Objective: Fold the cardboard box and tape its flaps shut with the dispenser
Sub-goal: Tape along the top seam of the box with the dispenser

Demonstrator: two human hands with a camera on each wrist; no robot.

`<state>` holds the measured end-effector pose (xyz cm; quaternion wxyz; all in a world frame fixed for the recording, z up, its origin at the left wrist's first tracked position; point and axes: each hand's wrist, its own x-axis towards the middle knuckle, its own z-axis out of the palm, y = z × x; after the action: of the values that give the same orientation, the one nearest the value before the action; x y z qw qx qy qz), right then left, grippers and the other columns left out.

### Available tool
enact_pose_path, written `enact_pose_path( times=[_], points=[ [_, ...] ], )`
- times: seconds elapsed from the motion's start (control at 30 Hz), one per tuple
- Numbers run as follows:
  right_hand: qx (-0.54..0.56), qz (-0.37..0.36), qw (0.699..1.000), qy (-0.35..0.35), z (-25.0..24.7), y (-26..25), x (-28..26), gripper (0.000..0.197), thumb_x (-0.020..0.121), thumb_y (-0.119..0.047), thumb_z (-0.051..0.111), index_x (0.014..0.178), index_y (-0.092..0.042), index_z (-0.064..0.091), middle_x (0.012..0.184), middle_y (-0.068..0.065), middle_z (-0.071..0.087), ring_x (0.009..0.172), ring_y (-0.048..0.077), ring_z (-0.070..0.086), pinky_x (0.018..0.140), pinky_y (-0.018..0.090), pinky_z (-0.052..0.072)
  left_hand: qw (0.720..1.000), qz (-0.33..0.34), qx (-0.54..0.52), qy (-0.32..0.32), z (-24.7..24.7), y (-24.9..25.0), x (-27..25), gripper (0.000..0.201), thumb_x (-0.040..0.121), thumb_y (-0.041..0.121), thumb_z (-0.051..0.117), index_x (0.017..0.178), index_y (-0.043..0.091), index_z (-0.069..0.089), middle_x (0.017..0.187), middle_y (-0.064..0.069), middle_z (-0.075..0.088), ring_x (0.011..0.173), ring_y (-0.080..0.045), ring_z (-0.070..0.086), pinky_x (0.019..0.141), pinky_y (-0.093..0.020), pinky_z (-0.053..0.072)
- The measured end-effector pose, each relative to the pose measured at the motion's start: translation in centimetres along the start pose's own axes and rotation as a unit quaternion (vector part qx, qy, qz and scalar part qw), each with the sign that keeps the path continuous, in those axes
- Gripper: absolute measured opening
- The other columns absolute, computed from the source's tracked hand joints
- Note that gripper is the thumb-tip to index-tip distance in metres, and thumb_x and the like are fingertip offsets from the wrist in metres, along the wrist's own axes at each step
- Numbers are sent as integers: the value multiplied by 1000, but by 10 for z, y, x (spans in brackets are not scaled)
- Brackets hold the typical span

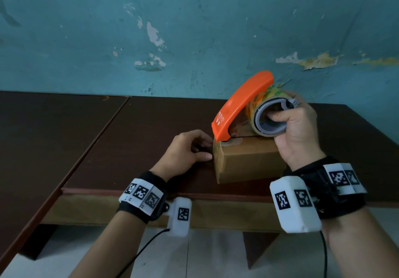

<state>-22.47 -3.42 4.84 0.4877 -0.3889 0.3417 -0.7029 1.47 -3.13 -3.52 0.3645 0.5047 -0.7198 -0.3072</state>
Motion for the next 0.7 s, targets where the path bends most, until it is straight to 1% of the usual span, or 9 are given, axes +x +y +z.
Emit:
enact_pose_path(
  times=[0.1,0.17,0.3,0.37,0.47,0.53,0.63,0.67,0.7],
  points=[
    [1,5,1000,2,0,0,0,50,70,26,43,104,-6,62,89,11,67,78,21,72,68,37,61,994,-36,-78,63,-5,-3,0,19,84,7,84,101,12,76,94,3,77,88,-4,73,80,-18,55],
    [0,5,1000,7,0,0,1,51,70,27,43,102,-8,63,88,11,67,78,21,72,72,40,61,987,-38,-118,106,-4,-1,-1,21,81,11,88,98,10,76,91,1,78,87,-7,74,80,-21,58],
    [-3,2,1000,12,0,1,1,52,69,26,43,107,-4,62,90,13,66,80,24,70,76,43,60,975,1,-200,92,4,10,-1,22,88,-4,77,109,1,72,105,-11,78,101,-21,75,92,-33,58],
    [-5,1,1000,13,1,1,1,52,69,26,43,107,-3,62,90,14,66,80,25,70,74,42,60,954,34,-293,60,5,16,-1,38,85,-4,67,123,-5,63,119,-17,73,111,-27,70,97,-37,54],
    [-8,-3,1000,16,1,1,1,56,69,27,43,116,1,60,94,17,65,81,25,71,73,41,61,918,72,-389,-5,4,32,-6,78,72,19,60,142,-11,44,135,-21,60,120,-27,60,98,-35,50],
    [-9,-3,1000,17,1,1,1,57,69,27,43,118,1,60,95,18,65,81,26,71,74,42,61,929,71,-363,-24,9,43,-11,87,72,34,68,147,-2,42,140,-22,56,121,-21,61,97,-31,50],
    [-11,1,1000,20,2,0,0,57,69,27,43,117,2,60,95,18,65,82,26,70,75,43,61,949,44,-311,-33,20,53,-17,110,61,64,89,147,11,45,131,-8,61,117,-11,62,98,-27,51],
    [-13,2,1000,22,1,0,0,58,69,27,43,119,3,60,96,18,65,83,27,70,76,44,61,954,45,-295,-23,24,54,-16,113,57,61,94,146,13,45,132,-4,62,120,-10,62,100,-28,51],
    [-15,3,1000,25,1,0,0,60,69,27,43,122,5,60,97,18,66,83,27,71,77,45,61,959,47,-279,-11,28,54,-15,113,55,48,99,147,13,43,133,0,62,122,-9,62,101,-27,51]
  ],
)
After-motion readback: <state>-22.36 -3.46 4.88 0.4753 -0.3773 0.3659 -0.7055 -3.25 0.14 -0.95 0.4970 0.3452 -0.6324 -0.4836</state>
